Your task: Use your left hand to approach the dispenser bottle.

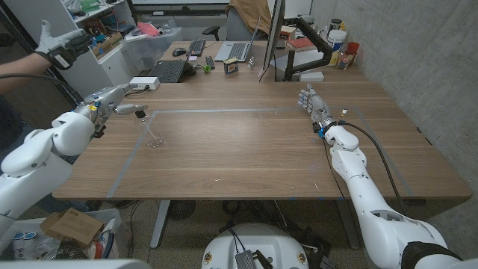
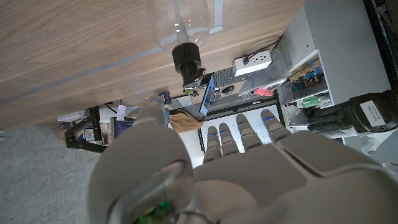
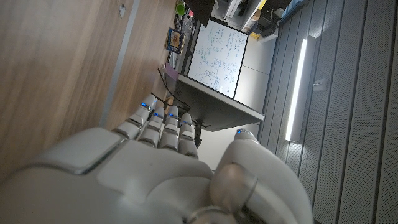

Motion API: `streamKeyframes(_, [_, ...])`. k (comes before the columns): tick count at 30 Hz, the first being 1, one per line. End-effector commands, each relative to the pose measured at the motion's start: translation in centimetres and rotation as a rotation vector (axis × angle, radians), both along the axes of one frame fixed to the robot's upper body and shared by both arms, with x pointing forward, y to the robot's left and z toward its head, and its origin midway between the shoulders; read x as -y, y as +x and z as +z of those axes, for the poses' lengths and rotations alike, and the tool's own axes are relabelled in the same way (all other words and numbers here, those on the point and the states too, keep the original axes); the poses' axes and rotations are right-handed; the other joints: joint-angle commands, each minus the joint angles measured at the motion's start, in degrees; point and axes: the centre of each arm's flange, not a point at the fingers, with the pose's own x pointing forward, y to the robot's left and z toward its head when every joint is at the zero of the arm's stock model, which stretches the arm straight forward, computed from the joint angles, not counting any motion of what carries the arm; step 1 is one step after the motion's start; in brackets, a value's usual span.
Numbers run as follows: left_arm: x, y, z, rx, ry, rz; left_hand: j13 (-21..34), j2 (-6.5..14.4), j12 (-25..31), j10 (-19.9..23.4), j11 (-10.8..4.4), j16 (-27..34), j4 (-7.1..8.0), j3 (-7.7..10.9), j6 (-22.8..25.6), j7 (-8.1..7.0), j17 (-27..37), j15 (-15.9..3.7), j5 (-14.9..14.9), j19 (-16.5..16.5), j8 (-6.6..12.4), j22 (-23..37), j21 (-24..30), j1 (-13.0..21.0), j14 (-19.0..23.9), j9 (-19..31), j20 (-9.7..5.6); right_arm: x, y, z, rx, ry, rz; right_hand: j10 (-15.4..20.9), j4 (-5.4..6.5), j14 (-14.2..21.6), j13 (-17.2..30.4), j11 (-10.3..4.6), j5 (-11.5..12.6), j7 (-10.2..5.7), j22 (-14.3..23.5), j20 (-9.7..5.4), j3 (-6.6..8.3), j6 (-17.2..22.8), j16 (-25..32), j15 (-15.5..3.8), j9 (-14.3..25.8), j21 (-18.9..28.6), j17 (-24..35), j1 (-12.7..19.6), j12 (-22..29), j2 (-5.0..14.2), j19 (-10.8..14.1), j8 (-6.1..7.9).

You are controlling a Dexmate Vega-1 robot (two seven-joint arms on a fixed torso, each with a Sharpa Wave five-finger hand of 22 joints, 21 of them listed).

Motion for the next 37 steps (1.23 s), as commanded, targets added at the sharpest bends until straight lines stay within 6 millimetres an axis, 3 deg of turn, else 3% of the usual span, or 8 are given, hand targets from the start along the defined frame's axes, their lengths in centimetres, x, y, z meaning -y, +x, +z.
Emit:
streamKeyframes(1, [-1.0,1.7,0.1,-0.034,0.009,0.022,0.3,-0.5,0.0,-0.2,-0.44,0.0,-0.38,-0.04,-0.2,-0.44,0.1,-0.32,0.3,0.0,0.03,0.1,-0.1,0.4,0.4,0.1,0.28,-0.1,0.0,-0.3,-0.009,0.001,-0.007,0.8,-0.33,0.4,0.0,0.14,0.0,-0.17,0.3,0.0,0.23,0.5,-0.2,-0.12,0.3,-0.3,0.1,-0.1,-0.3,0.14,0.5,-0.11])
streamKeyframes(22, [-0.7,4.4,1.1,-0.076,0.045,0.022,0.4,-0.8,0.2,0.5,-1.0,0.0,-0.68,-0.13,0.5,-1.18,0.1,-0.63,0.6,0.3,0.27,0.2,-0.4,0.8,0.6,0.1,0.41,0.1,-0.1,-0.3,-0.005,0.007,-0.015,0.8,-0.41,0.4,0.0,0.31,0.0,-0.42,0.3,0.02,0.14,0.9,-0.3,-0.1,0.3,-0.7,0.1,-0.2,-0.3,0.14,0.7,0.0])
streamKeyframes(37, [-0.2,4.4,0.8,-0.067,0.038,0.011,0.4,-0.9,0.2,0.6,-1.34,-0.1,-0.84,-0.15,0.7,-1.26,0.1,-0.51,0.8,0.6,0.3,0.2,-0.5,1.0,0.5,0.1,0.52,0.4,0.0,-0.1,0.002,0.004,-0.014,0.9,-0.47,0.4,0.0,0.34,0.0,-0.39,0.3,0.04,0.09,1.0,-0.3,-0.06,0.3,-1.0,0.1,-0.2,-0.3,0.15,0.8,0.02])
